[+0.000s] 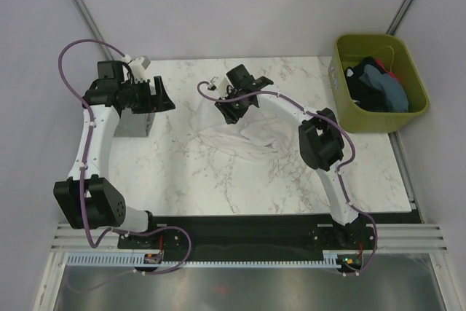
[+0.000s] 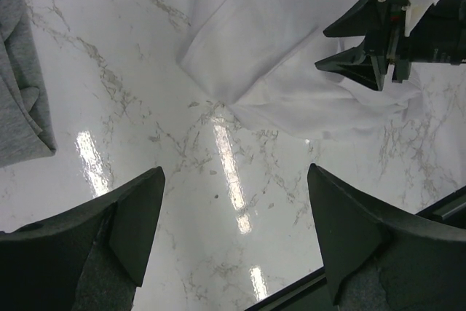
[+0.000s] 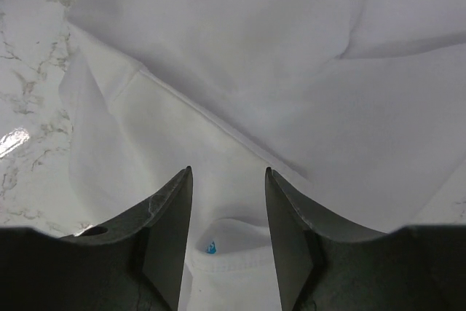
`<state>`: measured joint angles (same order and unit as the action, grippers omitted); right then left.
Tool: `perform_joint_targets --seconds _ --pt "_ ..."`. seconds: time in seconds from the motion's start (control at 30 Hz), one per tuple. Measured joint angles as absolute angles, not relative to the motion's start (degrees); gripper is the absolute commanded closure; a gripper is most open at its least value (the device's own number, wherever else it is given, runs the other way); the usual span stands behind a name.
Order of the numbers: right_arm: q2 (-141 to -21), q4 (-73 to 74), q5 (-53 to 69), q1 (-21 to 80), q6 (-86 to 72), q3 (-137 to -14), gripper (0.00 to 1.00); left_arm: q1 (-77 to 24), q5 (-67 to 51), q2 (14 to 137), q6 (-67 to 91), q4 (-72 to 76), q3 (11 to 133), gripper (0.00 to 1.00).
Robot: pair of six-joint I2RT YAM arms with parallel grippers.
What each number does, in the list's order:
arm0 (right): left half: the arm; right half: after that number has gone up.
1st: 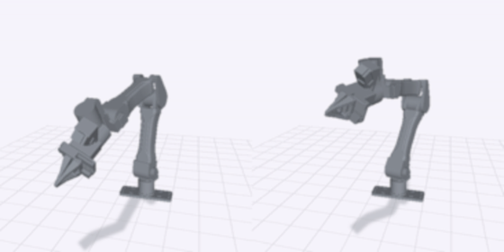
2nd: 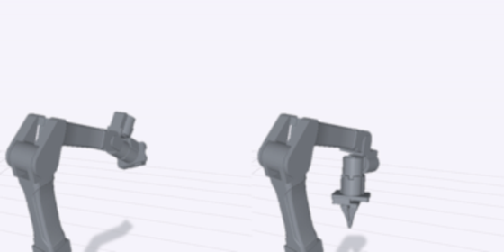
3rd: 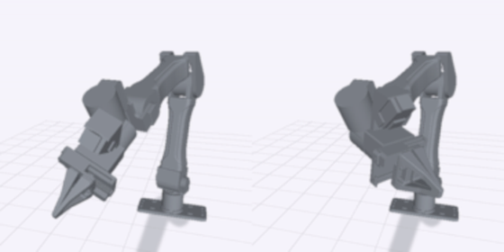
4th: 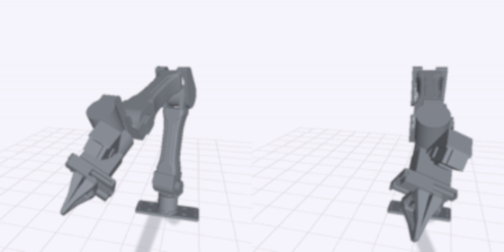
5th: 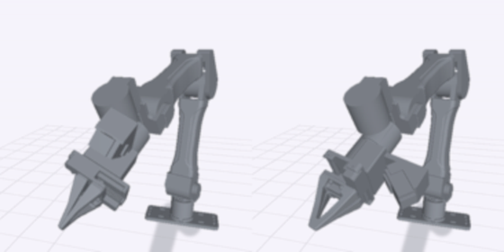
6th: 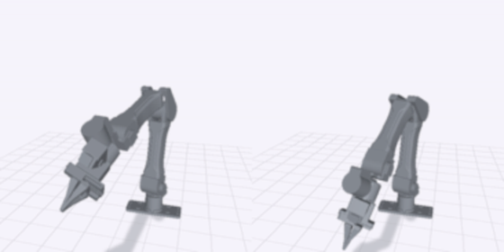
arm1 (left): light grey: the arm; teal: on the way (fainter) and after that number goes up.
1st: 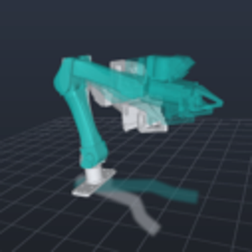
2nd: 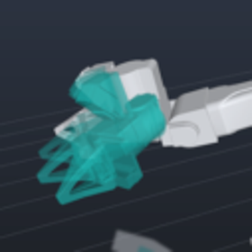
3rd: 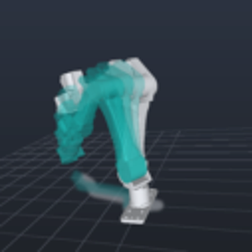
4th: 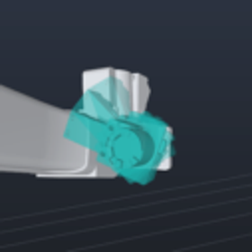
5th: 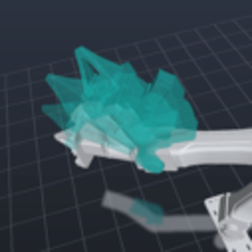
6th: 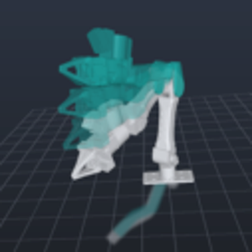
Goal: Fold and stack the t-shirts
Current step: Flatten the tshirt out
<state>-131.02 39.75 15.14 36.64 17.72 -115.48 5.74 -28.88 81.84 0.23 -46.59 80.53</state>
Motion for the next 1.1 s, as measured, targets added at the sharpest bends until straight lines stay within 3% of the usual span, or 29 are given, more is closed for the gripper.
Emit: perform_joint_targets --seconds 0.23,0.3,0.53,1.1 --pt "-124.66 39.46 13.02 31.83 14.79 -109.93 0.48 5.50 -28.93 83.92 0.23 -46.50 79.59 0.13" --pt "-120.33 39.24 11.66 29.91 14.11 -106.39 0.49 4.99 -28.86 86.96 0.23 -46.57 80.01 0.19" --pt "-108.64 39.83 8.54 28.03 13.63 -93.93 0.52 -0.21 -30.79 102.48 0.23 -47.83 88.40 0.19" --pt "-122.37 41.60 2.66 29.10 14.72 -99.15 0.60 -4.58 -30.98 100.53 0.21 -48.31 89.67 0.16"
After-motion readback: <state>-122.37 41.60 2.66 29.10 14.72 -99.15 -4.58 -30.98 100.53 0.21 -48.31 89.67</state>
